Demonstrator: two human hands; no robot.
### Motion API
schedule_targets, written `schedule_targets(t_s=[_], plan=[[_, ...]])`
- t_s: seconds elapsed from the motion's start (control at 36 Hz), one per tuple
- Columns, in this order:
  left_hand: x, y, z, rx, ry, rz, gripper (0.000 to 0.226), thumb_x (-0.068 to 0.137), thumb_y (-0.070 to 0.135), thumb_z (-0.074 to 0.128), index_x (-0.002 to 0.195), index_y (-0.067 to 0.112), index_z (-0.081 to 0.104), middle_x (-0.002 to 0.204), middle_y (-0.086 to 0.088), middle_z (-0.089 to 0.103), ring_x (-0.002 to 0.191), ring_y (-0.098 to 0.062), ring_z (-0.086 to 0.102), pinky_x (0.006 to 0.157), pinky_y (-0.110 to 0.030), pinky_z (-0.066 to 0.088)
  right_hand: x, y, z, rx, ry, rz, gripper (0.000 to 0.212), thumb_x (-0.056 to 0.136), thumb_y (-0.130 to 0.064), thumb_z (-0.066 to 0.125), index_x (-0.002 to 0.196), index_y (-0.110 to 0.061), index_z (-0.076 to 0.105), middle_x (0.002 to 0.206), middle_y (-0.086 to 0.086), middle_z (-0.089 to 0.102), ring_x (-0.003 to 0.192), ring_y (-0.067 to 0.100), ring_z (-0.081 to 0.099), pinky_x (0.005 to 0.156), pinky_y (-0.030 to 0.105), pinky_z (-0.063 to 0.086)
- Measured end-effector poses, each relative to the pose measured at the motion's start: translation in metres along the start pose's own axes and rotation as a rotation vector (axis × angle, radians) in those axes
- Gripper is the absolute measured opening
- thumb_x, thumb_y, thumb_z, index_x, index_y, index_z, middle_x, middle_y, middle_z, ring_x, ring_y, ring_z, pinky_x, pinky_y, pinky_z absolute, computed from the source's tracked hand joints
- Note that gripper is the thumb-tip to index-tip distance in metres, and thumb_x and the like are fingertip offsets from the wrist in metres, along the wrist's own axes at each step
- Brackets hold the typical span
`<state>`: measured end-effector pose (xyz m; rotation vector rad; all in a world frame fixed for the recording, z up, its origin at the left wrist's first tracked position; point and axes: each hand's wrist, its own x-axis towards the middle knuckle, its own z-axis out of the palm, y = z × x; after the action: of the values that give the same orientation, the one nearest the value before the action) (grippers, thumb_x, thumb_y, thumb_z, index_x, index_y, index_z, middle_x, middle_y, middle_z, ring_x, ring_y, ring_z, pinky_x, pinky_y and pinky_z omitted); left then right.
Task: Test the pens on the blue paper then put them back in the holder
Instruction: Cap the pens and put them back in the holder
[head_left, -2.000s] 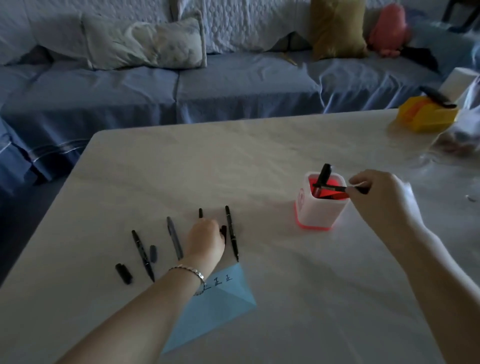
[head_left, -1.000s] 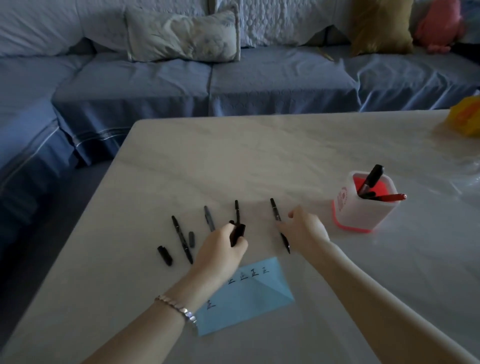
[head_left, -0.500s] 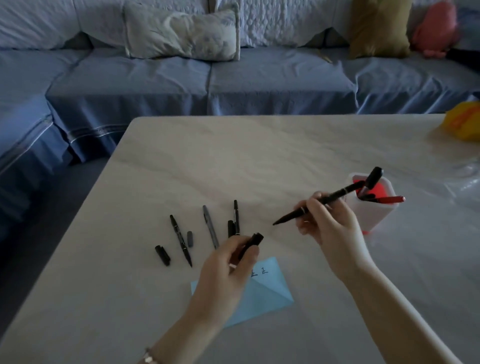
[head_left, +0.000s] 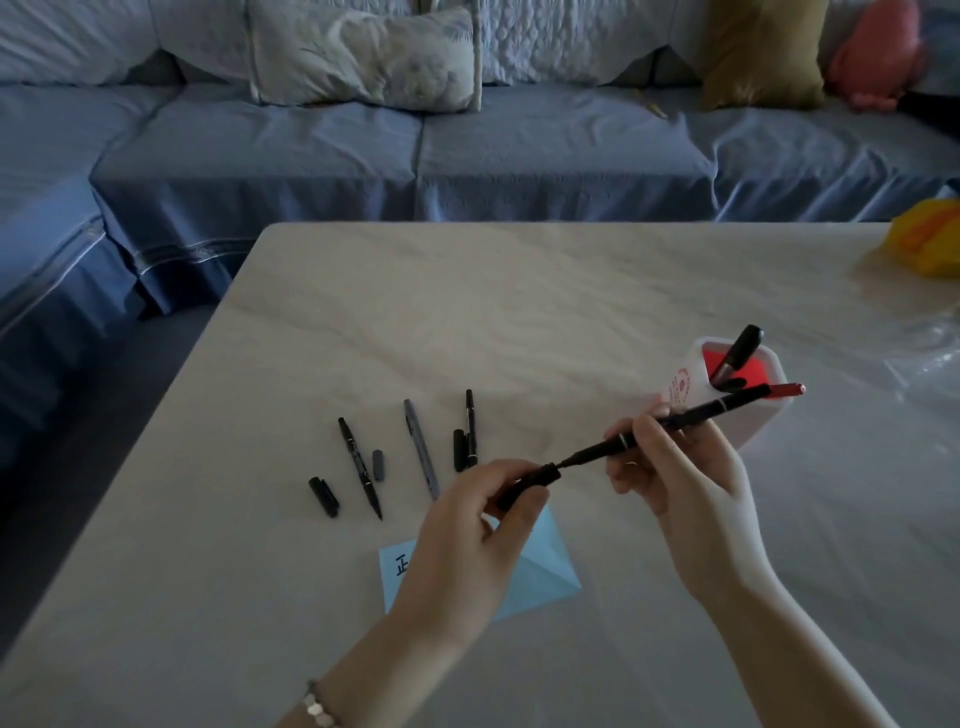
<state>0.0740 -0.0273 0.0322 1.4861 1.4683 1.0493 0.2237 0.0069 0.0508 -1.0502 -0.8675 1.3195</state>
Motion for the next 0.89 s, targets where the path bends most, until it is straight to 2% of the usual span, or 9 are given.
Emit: schedule_targets(t_s=[0.19, 0.28, 0.33, 0.39, 0.5, 0.61, 0.69, 0.81, 0.89], plan=[[-0.002, -0.001, 0.000, 0.025, -0.008, 0.023, 0.022, 0.087, 0.021, 0.058, 0.089, 0.043, 0.061, 0.086, 0.015, 0.064, 0.078, 0.001, 0.055, 0.066, -0.008, 0.041, -0.006, 0.004, -0.004, -0.064, -0.050, 0.017, 0.013, 0.088, 0.001, 0.048, 0.077, -0.003, 0.052, 0.064, 0.006, 0.066, 0.051, 0.014, 0.057, 0.049, 0.021, 0.048], [-0.004, 0.001, 0.001, 0.073, -0.022, 0.072, 0.023, 0.087, 0.024, 0.058, 0.088, 0.048, 0.057, 0.087, 0.017, 0.064, 0.083, 0.000, 0.056, 0.068, -0.007, 0.040, -0.009, 0.009, -0.005, -0.117, -0.114, 0.029, 0.007, 0.077, -0.010, 0.065, 0.074, -0.004, 0.063, 0.063, 0.006, 0.067, 0.053, 0.013, 0.058, 0.053, 0.021, 0.050], [-0.004, 0.001, 0.001, 0.109, -0.030, 0.118, 0.022, 0.088, 0.024, 0.058, 0.086, 0.046, 0.058, 0.083, 0.016, 0.063, 0.082, -0.001, 0.057, 0.067, -0.007, 0.039, -0.010, 0.012, -0.007, -0.126, -0.142, 0.049, 0.029, 0.055, -0.032, 0.083, 0.071, -0.009, 0.071, 0.062, 0.004, 0.066, 0.054, 0.011, 0.056, 0.055, 0.019, 0.049], [-0.004, 0.000, 0.001, 0.152, -0.038, 0.188, 0.011, 0.090, 0.028, 0.055, 0.088, 0.034, 0.064, 0.077, 0.013, 0.060, 0.077, -0.006, 0.056, 0.064, -0.011, 0.039, -0.011, 0.015, -0.009, -0.053, -0.130, 0.063, 0.052, 0.037, -0.049, 0.086, 0.070, -0.012, 0.074, 0.061, 0.001, 0.064, 0.054, 0.010, 0.054, 0.055, 0.017, 0.047], [-0.006, -0.005, 0.002, 0.325, -0.033, 0.323, 0.031, 0.089, 0.042, 0.038, 0.090, 0.020, 0.061, 0.071, 0.013, 0.050, 0.071, -0.006, 0.050, 0.062, -0.012, 0.037, -0.017, 0.019, -0.012, 0.041, -0.179, 0.052, 0.051, 0.036, -0.049, 0.087, 0.068, -0.011, 0.073, 0.063, 0.002, 0.067, 0.056, 0.009, 0.056, 0.056, 0.016, 0.048], [-0.013, -0.002, 0.004, 0.286, -0.041, 0.264, 0.024, 0.088, 0.040, 0.042, 0.085, 0.026, 0.062, 0.068, 0.007, 0.055, 0.069, -0.011, 0.052, 0.060, -0.014, 0.037, -0.022, 0.023, -0.014, 0.051, -0.235, 0.029, 0.046, 0.043, -0.047, 0.086, 0.068, -0.011, 0.072, 0.066, 0.004, 0.068, 0.058, 0.009, 0.057, 0.058, 0.017, 0.049], [-0.014, 0.003, 0.005, 0.055, -0.090, 0.097, 0.021, 0.092, 0.023, 0.053, 0.081, 0.037, 0.064, 0.063, 0.003, 0.054, 0.056, -0.012, 0.047, 0.052, -0.020, 0.035, -0.021, 0.022, -0.015, 0.061, -0.265, -0.002, 0.041, 0.047, -0.045, 0.085, 0.068, -0.012, 0.073, 0.066, 0.002, 0.067, 0.058, 0.008, 0.056, 0.057, 0.016, 0.048], [-0.008, 0.008, 0.007, -0.464, -0.322, -0.295, 0.027, 0.092, 0.010, 0.051, 0.071, 0.014, 0.068, 0.052, 0.004, 0.046, 0.044, -0.009, 0.035, 0.044, -0.017, 0.030, -0.020, 0.021, -0.012, 0.033, -0.303, -0.040, 0.037, 0.055, -0.049, 0.080, 0.070, -0.017, 0.070, 0.065, -0.003, 0.063, 0.057, 0.008, 0.051, 0.055, 0.018, 0.044], [-0.002, 0.007, 0.018, -0.291, -0.340, -0.217, 0.022, 0.085, 0.025, 0.054, 0.075, 0.011, 0.067, 0.056, 0.004, 0.058, 0.048, -0.011, 0.048, 0.048, -0.019, 0.038, -0.019, 0.025, -0.011, 0.011, -0.237, 0.009, 0.034, 0.066, -0.049, 0.074, 0.079, -0.018, 0.068, 0.066, 0.000, 0.059, 0.053, 0.018, 0.048, 0.048, 0.028, 0.044]])
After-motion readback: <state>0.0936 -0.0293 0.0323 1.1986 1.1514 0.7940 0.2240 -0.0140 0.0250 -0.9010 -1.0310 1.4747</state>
